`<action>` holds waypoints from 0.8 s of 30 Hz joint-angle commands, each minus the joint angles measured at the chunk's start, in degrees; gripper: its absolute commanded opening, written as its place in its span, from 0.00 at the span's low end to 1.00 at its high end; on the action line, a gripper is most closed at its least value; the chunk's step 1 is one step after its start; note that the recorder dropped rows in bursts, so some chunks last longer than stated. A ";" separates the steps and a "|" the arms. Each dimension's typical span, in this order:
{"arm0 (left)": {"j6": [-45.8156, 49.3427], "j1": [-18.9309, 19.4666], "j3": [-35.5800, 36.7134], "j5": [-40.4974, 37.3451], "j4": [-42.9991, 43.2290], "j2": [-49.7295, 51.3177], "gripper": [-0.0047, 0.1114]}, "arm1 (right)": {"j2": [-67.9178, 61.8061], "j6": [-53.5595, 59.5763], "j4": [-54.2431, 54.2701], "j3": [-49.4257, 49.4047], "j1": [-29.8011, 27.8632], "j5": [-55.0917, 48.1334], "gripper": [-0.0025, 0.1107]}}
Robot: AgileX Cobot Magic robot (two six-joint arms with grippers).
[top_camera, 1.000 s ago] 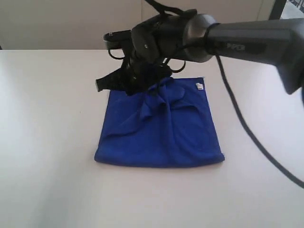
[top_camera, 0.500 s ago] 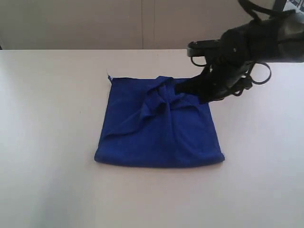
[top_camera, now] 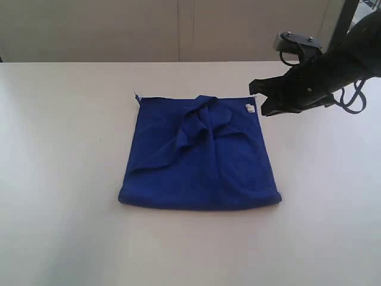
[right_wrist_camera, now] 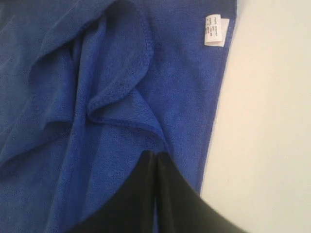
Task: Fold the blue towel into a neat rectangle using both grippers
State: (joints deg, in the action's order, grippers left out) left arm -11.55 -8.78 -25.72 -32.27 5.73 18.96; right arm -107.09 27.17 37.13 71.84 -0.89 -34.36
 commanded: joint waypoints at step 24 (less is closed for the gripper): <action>2.61 0.06 0.39 5.66 -9.71 9.07 0.04 | 2.65 1.29 0.55 -0.48 -0.25 -6.81 0.02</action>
State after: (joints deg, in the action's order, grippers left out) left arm -11.22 -8.78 -25.72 -28.30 0.00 23.04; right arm -103.22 27.62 38.00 71.47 -0.97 -43.08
